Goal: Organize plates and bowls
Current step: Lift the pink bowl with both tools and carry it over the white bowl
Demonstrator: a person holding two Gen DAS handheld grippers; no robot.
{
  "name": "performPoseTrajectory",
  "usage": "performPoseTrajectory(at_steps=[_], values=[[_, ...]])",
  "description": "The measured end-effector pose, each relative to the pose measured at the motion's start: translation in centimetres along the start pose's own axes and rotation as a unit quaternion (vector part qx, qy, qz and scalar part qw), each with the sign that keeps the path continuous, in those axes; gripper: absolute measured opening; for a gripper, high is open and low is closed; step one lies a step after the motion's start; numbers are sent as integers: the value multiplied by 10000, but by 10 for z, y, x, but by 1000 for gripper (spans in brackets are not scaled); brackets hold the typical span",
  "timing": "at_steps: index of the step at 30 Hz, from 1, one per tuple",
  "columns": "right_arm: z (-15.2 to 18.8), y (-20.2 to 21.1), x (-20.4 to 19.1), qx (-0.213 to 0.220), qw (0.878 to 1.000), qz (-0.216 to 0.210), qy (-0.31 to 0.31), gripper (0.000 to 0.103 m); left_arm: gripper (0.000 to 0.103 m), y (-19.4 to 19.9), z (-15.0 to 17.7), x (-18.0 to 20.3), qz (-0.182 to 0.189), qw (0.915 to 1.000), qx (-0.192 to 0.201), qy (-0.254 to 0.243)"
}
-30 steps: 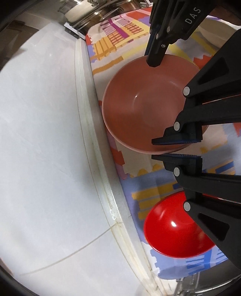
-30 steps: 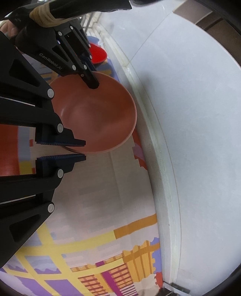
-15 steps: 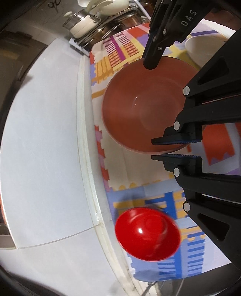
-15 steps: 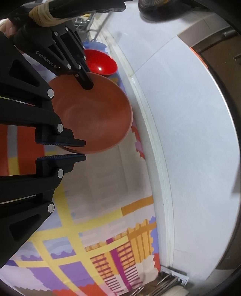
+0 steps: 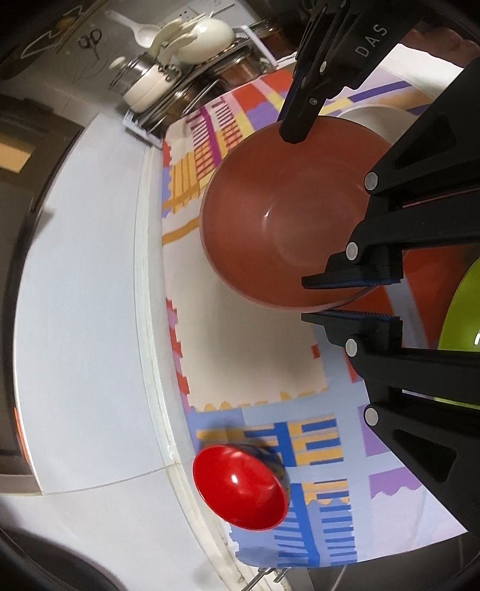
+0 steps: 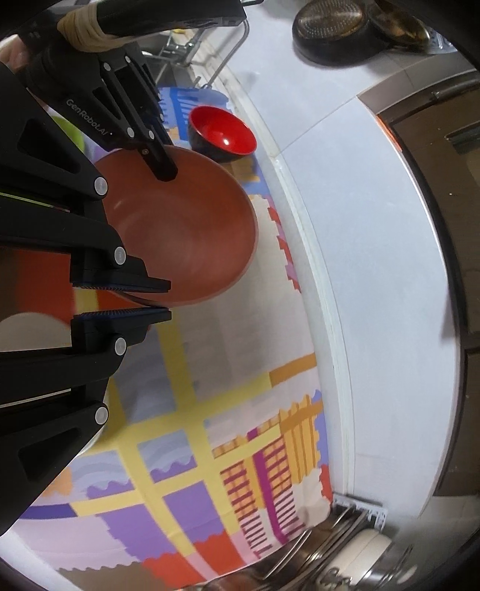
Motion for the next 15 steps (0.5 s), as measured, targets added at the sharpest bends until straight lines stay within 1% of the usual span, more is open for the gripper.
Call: performPoseTrajectory(at_steps=[7, 15], values=[[21, 25, 17, 101, 9999, 89, -76, 10, 11, 12, 18, 31, 111, 9995, 14, -281], [45, 46, 44, 85, 9994, 231, -248, 10, 12, 14, 38, 64, 246, 9981, -79, -555]])
Point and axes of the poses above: each gripper's, at about its wrist camera, not at the fingertips, and y roughly against the way its jaws point, x to its right, z to its underside, the point moved 7 cm from there along -y, roughly the way its jaws point, and after that the axes turned 8 degrees about y, right-handed, at the moved point
